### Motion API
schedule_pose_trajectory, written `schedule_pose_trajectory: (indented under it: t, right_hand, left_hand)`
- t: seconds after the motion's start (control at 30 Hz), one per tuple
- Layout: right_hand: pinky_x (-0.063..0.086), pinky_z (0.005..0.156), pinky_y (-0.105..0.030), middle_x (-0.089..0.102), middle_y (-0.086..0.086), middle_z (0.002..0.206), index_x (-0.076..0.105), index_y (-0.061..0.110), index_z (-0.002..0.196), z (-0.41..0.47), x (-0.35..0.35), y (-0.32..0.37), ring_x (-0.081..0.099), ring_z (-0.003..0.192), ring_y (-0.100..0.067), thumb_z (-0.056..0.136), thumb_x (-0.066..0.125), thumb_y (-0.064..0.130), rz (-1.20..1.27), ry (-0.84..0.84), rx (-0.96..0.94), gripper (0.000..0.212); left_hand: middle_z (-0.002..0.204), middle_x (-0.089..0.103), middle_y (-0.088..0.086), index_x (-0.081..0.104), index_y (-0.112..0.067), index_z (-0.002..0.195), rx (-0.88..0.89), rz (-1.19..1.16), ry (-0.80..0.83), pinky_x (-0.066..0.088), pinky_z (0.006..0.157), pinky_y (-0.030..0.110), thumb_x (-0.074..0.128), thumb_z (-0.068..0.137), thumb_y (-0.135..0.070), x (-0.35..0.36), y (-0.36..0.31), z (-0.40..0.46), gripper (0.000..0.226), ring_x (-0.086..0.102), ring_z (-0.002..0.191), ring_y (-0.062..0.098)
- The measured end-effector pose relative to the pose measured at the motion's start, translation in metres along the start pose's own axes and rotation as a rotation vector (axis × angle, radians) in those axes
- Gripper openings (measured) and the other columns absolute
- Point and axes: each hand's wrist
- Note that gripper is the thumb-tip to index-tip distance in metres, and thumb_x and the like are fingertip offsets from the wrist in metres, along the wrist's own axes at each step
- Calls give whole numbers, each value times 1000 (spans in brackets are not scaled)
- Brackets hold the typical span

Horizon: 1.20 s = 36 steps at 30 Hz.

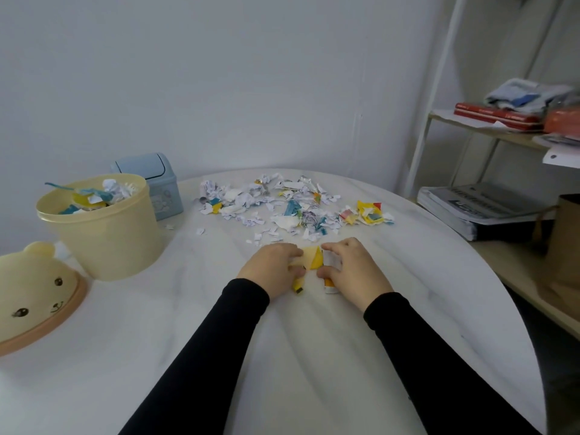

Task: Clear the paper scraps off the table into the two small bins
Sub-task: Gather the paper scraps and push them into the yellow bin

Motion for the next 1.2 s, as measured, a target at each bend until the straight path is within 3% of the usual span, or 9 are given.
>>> schedule_pose_trajectory:
  t: [0.17, 0.27, 0.5, 0.67, 0.73, 0.9, 0.97, 1.1, 1.2]
  right_hand:
    - [21, 111, -30, 22, 4, 154, 39, 30, 143, 18, 6, 10, 19, 139, -21, 87, 66, 26, -102, 63, -73, 62]
    - [21, 112, -33, 24, 3, 156, 39, 30, 144, 29, 9, 18, 20, 139, -24, 91, 60, 27, -187, 168, -107, 57]
    - [29, 69, -10, 64, -7, 116, 70, 13, 112, 29, 14, 25, 53, 93, -12, 86, 64, 12, 67, 64, -75, 27]
    - [33, 75, -14, 64, -2, 106, 70, 16, 100, 18, 16, 26, 56, 97, -14, 86, 60, 7, 127, -49, -86, 19]
    - [35, 77, -16, 61, 5, 99, 67, 23, 102, 14, 15, 26, 54, 89, -10, 87, 61, 10, 169, -120, -90, 22]
    - [39, 59, -5, 54, 11, 75, 66, 28, 104, 5, 15, 43, 50, 65, 2, 85, 66, 12, 345, -200, -126, 24]
    - [39, 59, -5, 58, 10, 74, 70, 22, 97, 4, 19, 57, 51, 64, 0, 81, 71, 12, 447, -246, -157, 19]
    - [39, 60, -11, 49, 12, 64, 71, 22, 92, 7, 25, 98, 45, 58, -2, 77, 76, 12, 640, -333, -250, 19]
    - [46, 65, -21, 53, 7, 64, 66, 28, 86, 19, 32, 142, 53, 62, -8, 79, 74, 12, 796, -264, -278, 19]
  left_hand:
    - [137, 52, 4, 55, -20, 131, -75, 47, -50, 36, 104, 26, 53, 94, -20, -9, 5, 0, 37, 47, 126, 20]
    - [121, 62, 8, 62, -18, 122, -117, 22, -137, 44, 93, 26, 54, 92, -15, -8, 11, -4, 31, 57, 111, 22]
    - [99, 64, 8, 69, -11, 105, -173, -155, -339, 40, 73, 19, 52, 91, -4, -3, 30, -12, 23, 54, 81, 17]
    - [87, 69, 8, 73, -9, 94, -220, -442, -489, 43, 67, 16, 58, 84, 3, -3, 37, -19, 22, 55, 66, 11]
    - [78, 67, 3, 74, -10, 90, -235, -525, -542, 41, 58, 5, 60, 83, 4, -5, 38, -24, 21, 54, 62, 8]
    - [73, 68, -7, 75, -17, 88, -229, -623, -614, 40, 64, 3, 65, 83, -4, -10, 42, -49, 18, 61, 69, 5]
    - [70, 66, -12, 76, -17, 88, -207, -627, -655, 39, 63, 0, 67, 82, -6, -18, 44, -60, 16, 58, 65, -4]
    - [68, 65, -13, 77, -17, 88, -153, -580, -738, 38, 62, 0, 69, 81, -7, -48, 49, -77, 15, 57, 64, 0]
    - [73, 69, -7, 77, -15, 90, -112, -547, -820, 37, 63, 0, 69, 80, -7, -88, 58, -87, 15, 56, 63, -7]
Point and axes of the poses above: each hand's wrist, its own z-axis towards the middle knuckle, its own x-axis out of the palm, y = z × x
